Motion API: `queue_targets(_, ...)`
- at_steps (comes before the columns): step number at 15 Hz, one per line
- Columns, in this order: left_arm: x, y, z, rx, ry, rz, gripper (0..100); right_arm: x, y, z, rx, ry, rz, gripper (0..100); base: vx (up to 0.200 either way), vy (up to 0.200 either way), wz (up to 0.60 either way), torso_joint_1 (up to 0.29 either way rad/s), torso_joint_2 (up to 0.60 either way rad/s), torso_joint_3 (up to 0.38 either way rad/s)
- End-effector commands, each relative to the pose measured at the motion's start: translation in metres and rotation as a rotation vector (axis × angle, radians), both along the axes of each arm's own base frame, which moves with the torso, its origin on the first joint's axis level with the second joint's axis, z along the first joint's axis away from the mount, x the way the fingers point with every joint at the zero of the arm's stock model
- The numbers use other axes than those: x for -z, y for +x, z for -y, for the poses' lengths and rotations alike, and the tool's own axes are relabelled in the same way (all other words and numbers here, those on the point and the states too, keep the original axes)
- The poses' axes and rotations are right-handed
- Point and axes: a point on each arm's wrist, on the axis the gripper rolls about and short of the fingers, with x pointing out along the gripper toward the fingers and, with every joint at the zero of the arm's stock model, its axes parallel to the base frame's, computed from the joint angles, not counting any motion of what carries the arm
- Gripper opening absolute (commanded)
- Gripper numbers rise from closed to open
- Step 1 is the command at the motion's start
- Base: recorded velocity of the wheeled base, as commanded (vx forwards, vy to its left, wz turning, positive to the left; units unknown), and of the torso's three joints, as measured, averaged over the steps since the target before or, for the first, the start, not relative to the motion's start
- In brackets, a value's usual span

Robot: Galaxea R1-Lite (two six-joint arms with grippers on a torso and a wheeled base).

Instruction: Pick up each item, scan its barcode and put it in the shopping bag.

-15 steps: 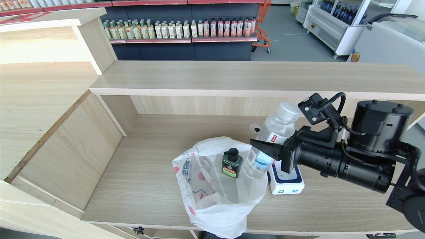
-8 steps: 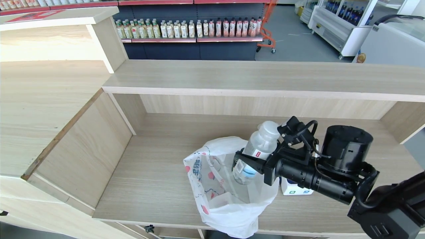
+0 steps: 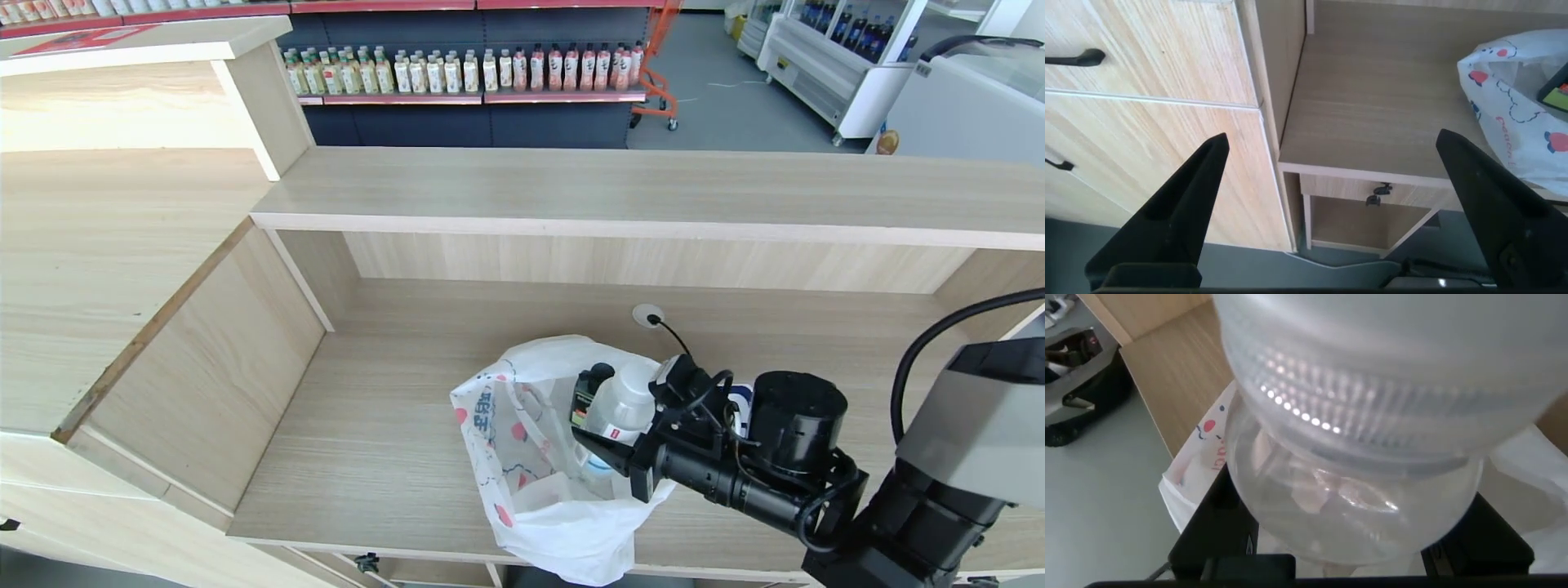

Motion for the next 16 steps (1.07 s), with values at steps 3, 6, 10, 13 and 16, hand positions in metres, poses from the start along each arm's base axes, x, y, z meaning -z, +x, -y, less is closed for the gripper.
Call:
queue_targets(3, 0.000, 0.000, 0.000, 0.000, 0.000, 0.001, 100, 0.030, 0.006, -0.005, -0.008, -0.057, -0.012, 0, 0.000, 0.000, 0.00, 0.000, 0.00, 0.000)
queue_targets(6, 0.000, 0.000, 0.000, 0.001, 0.000, 0.001, 100, 0.039, 0.009, -0.007, -0.031, -0.094, 0.001, 0, 0.000, 0.000, 0.00, 0.000, 0.00, 0.000)
queue_targets(10, 0.000, 0.000, 0.000, 0.000, 0.000, 0.001, 100, 0.041, 0.011, -0.006, -0.033, -0.097, 0.002, 0, 0.000, 0.000, 0.00, 0.000, 0.00, 0.000)
queue_targets(13, 0.000, 0.000, 0.000, 0.000, 0.000, 0.001, 100, 0.042, 0.012, -0.006, -0.034, -0.103, 0.007, 0, 0.000, 0.000, 0.00, 0.000, 0.00, 0.000)
queue_targets(16, 0.000, 0.000, 0.000, 0.000, 0.000, 0.001, 100, 0.042, 0.011, -0.006, -0.035, -0.109, 0.010, 0, 0.000, 0.000, 0.00, 0.000, 0.00, 0.000)
